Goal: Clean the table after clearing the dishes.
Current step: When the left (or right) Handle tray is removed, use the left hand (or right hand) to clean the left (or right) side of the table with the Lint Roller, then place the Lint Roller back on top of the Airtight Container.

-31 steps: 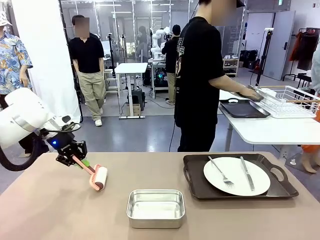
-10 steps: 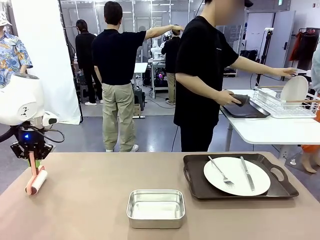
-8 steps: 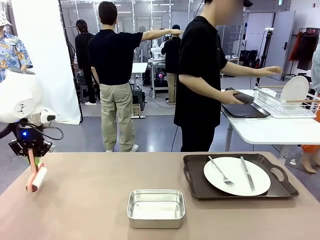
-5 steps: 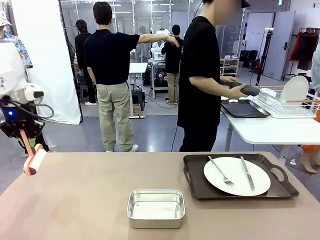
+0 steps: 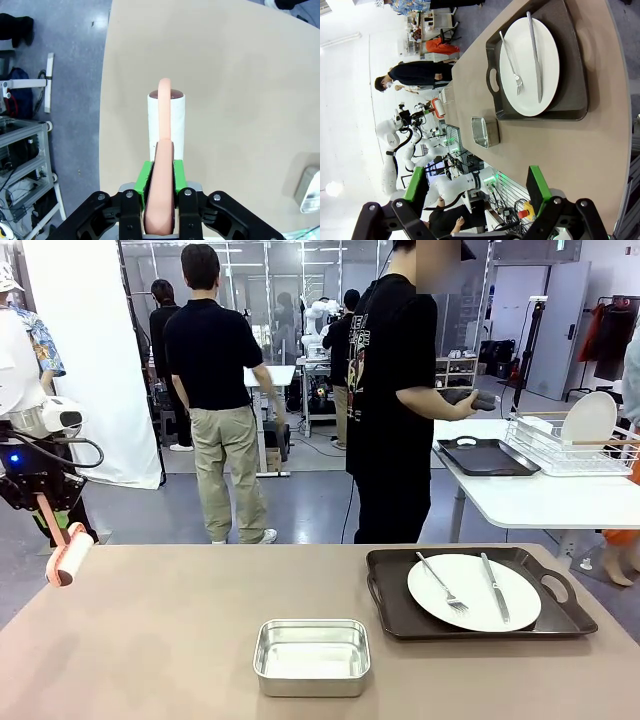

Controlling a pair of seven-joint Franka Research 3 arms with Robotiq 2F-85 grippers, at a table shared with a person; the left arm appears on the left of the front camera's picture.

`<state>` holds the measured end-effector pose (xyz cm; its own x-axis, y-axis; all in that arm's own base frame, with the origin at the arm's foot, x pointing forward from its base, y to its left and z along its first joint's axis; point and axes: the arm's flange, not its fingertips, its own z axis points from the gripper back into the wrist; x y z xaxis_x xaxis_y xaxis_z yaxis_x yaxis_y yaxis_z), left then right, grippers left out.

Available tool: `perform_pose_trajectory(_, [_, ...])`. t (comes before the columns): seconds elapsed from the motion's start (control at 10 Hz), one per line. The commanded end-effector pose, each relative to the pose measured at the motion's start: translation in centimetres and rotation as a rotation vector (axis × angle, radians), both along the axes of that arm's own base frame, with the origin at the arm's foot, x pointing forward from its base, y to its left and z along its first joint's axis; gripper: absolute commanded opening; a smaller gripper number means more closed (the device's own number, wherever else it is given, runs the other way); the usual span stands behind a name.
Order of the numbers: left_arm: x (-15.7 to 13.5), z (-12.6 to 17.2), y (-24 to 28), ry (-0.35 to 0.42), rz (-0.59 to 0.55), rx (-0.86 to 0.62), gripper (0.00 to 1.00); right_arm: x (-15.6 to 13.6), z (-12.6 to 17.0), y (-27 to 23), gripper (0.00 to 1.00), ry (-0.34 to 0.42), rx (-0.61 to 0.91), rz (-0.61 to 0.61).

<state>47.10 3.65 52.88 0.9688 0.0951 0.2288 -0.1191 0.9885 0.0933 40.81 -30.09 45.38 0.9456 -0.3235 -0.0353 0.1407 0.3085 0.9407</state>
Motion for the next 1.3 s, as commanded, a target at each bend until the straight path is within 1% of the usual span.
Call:
perform_pose_trajectory(0.0, [-0.07,0.21,0.12,-0.005,-0.001,0.012,0.22,-0.16,0.3,0.19,1.0,-0.005,0.001,0.001])
perform_pose_trajectory(1.2, [-0.07,0.21,0.12,-0.005,-0.001,0.012,0.22,-0.16,0.3,0.19,1.0,-0.005,0.001,0.001])
